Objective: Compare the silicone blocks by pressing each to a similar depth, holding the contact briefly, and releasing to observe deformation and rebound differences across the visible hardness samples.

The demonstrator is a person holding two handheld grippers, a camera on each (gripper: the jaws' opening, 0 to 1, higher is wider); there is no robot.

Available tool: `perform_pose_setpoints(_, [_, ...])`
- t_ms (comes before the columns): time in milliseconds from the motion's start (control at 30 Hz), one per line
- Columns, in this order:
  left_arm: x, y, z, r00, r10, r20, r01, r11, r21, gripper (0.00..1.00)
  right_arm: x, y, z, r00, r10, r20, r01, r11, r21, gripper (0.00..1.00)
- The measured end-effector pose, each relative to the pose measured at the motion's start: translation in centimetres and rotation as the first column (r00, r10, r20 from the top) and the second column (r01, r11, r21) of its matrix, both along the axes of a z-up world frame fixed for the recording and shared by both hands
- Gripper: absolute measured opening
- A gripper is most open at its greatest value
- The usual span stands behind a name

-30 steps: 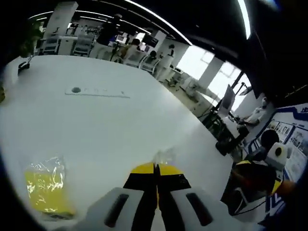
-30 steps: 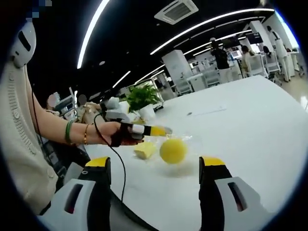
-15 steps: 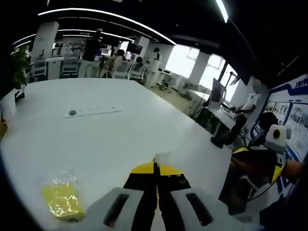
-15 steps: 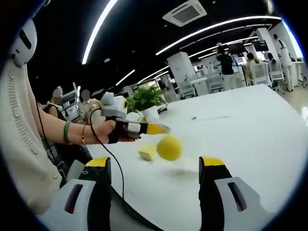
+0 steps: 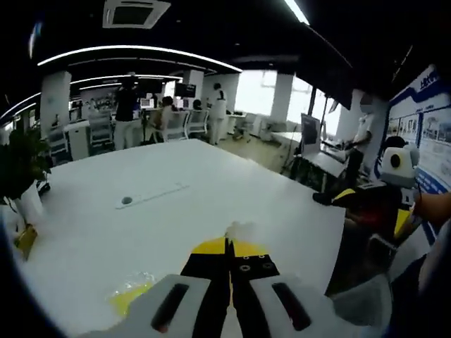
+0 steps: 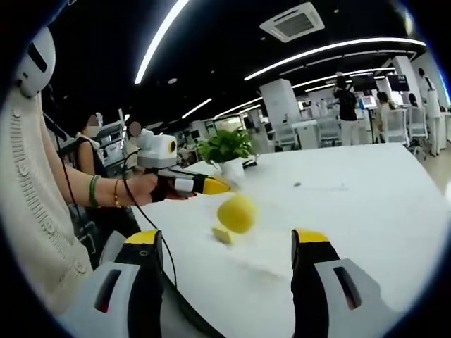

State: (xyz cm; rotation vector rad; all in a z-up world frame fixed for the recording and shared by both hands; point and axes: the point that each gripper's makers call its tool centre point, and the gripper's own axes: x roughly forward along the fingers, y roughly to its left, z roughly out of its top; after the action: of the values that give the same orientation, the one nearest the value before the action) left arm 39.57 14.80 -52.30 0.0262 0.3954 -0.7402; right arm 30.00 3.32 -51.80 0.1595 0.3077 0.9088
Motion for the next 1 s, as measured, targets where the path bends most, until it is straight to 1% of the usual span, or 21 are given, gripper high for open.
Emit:
perform_pose_setpoints(33, [-0.1,0.1,0.3,1.000,-0.006,0.014,0.006,1.000,0.012,0.00,0.1,0.4,0.3,1.000,0.010,0.012,-0.010,1.000,-0.007,0.69])
perform_pose_setpoints(67, [-0.3,0.5,1.2,0.999,-0.014,0.049,0.012,0.999,0.033,0.00,0.2,0.7,0.6,1.000,0.018,0.018,-0.017,1.000,-0.012,0.69])
perform_pose_setpoints(200, [-1.0,1.5,2.9,0.996,-0.037,0.086,0.033,0.998,0.051,0.00,0.6,1.8,1.7,0.998,0.046,0.053,-0.045,0.999,-0.031,0.69])
perform_pose_setpoints(233, [-1.1,2.0,3.5,0.993,-0.034,0.111,0.027,0.998,0.061,0.00,0.7,2.0,1.9,0.997,0.050,0.059,-0.048,0.998,-0.036,0.69])
perform_pose_setpoints(267, [-1.3,2.2,3.8,0.993,-0.037,0.108,0.031,0.998,0.059,0.00,0.8,2.3,2.2,0.996,0.058,0.067,-0.056,0.998,-0.042,0.70])
perform_pose_setpoints(300, [-1.3,2.7,4.3,0.993,-0.033,0.117,0.027,0.998,0.054,0.00,0.9,2.5,2.4,0.995,0.064,0.072,-0.061,0.997,-0.045,0.70])
perform_pose_setpoints(333, [-1.3,3.0,4.8,0.990,-0.026,0.137,0.019,0.999,0.050,0.00,1.0,2.8,2.6,0.994,0.074,0.080,-0.070,0.996,-0.057,0.70])
perform_pose_setpoints(367, [-1.5,3.2,5.3,0.990,-0.032,0.136,0.028,0.999,0.035,0.00,1.1,2.9,2.7,0.993,0.080,0.086,-0.074,0.995,-0.068,0.70])
perform_pose_setpoints(400, [-1.5,3.5,5.7,0.990,-0.024,0.138,0.020,0.999,0.028,0.00,1.2,3.1,2.8,0.992,0.086,0.094,-0.078,0.994,-0.080,0.70])
perform_pose_setpoints(433, [-1.5,3.9,6.3,0.987,-0.019,0.162,0.015,0.999,0.030,0.00,1.3,3.3,3.0,0.991,0.092,0.100,-0.083,0.993,-0.088,0.70])
perform_pose_setpoints(467, [-1.5,4.0,6.5,0.987,-0.024,0.157,0.021,0.999,0.025,0.00,1.4,3.5,3.3,0.989,0.101,0.107,-0.091,0.991,-0.098,0.70])
perform_pose_setpoints(533, [-1.6,4.5,7.1,0.984,-0.021,0.177,0.016,1.000,0.025,0.00,1.6,3.9,3.7,0.987,0.110,0.117,-0.098,0.990,-0.105,0.70])
perform_pose_setpoints(567, [-1.6,4.6,7.3,0.985,-0.025,0.172,0.022,1.000,0.020,0.00,1.8,4.2,4.1,0.985,0.120,0.125,-0.106,0.988,-0.114,0.70])
perform_pose_setpoints(633, [-1.6,4.9,7.6,0.984,-0.020,0.178,0.018,1.000,0.011,0.00,2.2,4.7,4.8,0.980,0.137,0.144,-0.119,0.985,-0.127,0.70])
perform_pose_setpoints(667, [-1.6,5.0,7.8,0.986,-0.019,0.168,0.019,1.000,-0.002,0.00,2.4,4.9,5.1,0.978,0.143,0.151,-0.123,0.983,-0.133,0.70])
perform_pose_setpoints(767, [-1.7,5.1,8.2,0.983,-0.024,0.184,0.024,1.000,0.004,0.00,3.5,5.7,6.3,0.967,0.180,0.183,-0.150,0.974,-0.169,0.72])
perform_pose_setpoints(833, [-1.8,5.1,8.3,0.981,-0.034,0.189,0.032,0.999,0.011,0.00,4.1,5.8,6.6,0.962,0.194,0.190,-0.158,0.969,-0.189,0.72])
perform_pose_setpoints(867, [-1.8,5.0,8.3,0.980,-0.042,0.193,0.040,0.999,0.016,0.00,4.8,6.2,7.0,0.957,0.209,0.202,-0.167,0.964,-0.209,0.73])
perform_pose_setpoints(967, [-1.7,5.1,8.4,0.982,-0.052,0.183,0.051,0.999,0.008,0.00,5.8,7.0,7.7,0.951,0.240,0.197,-0.196,0.956,-0.219,0.76])
perform_pose_setpoints(1000, [-1.6,5.2,8.4,0.980,-0.046,0.192,0.045,0.999,0.012,0.00,6.2,7.3,7.8,0.945,0.258,0.200,-0.208,0.949,-0.238,0.76])
